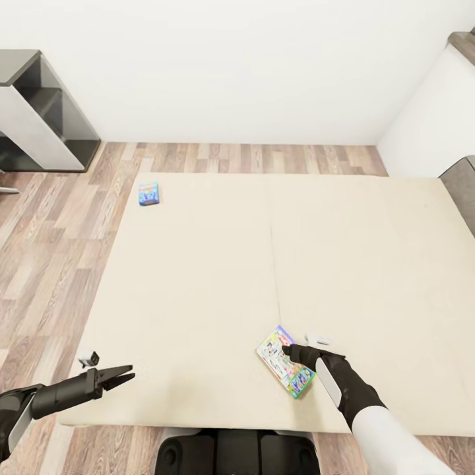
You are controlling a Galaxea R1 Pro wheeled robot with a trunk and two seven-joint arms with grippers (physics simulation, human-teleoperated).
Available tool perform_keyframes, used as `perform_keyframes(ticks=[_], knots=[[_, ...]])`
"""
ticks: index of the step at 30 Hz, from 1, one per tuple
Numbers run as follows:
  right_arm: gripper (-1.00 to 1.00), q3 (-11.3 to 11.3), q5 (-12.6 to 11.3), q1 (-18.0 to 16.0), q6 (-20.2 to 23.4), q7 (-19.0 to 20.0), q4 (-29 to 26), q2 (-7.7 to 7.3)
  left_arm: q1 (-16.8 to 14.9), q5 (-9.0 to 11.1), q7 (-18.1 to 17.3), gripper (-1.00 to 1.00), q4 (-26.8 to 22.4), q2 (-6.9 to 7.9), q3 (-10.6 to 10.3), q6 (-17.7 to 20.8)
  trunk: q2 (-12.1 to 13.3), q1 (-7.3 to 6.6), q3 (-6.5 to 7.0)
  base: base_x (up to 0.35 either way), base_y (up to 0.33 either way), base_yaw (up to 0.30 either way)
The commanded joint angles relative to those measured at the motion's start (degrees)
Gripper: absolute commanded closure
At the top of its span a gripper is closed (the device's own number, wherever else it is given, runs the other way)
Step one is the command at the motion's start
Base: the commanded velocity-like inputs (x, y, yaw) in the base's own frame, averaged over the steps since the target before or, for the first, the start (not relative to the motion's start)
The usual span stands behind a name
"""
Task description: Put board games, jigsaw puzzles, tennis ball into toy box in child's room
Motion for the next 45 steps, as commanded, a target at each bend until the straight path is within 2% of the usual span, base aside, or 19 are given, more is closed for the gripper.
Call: perform_keyframes(ticks=[1,9,24,45], knots=[[-1.0,0.01,-0.21,-0.01,0.29,0.02,-0.09,-0.02,0.01,-0.01,-0.23,-1.0,-0.67,0.09,-0.03,0.55,-0.09,0.03,-0.16,0.0,0.0,0.0],[-1.0,0.01,-0.21,-0.01,0.28,0.02,-0.09,-0.03,0.21,0.03,-0.23,-1.0,-3.4,0.16,-0.07,0.75,-0.09,0.03,-0.92,0.0,0.0,0.0],[-1.0,0.01,-0.21,-0.01,0.15,0.02,-0.1,-0.04,0.25,-0.18,-0.23,-1.0,-3.91,-0.11,-0.08,0.89,-0.09,0.03,-2.28,0.0,0.0,0.0],[-1.0,0.01,-0.21,-0.01,0.03,-0.15,-0.13,-0.06,0.25,-0.25,-0.23,-1.0,-3.92,-0.2,-0.08,0.98,-0.09,0.03,-2.43,0.0,0.0,0.0]])
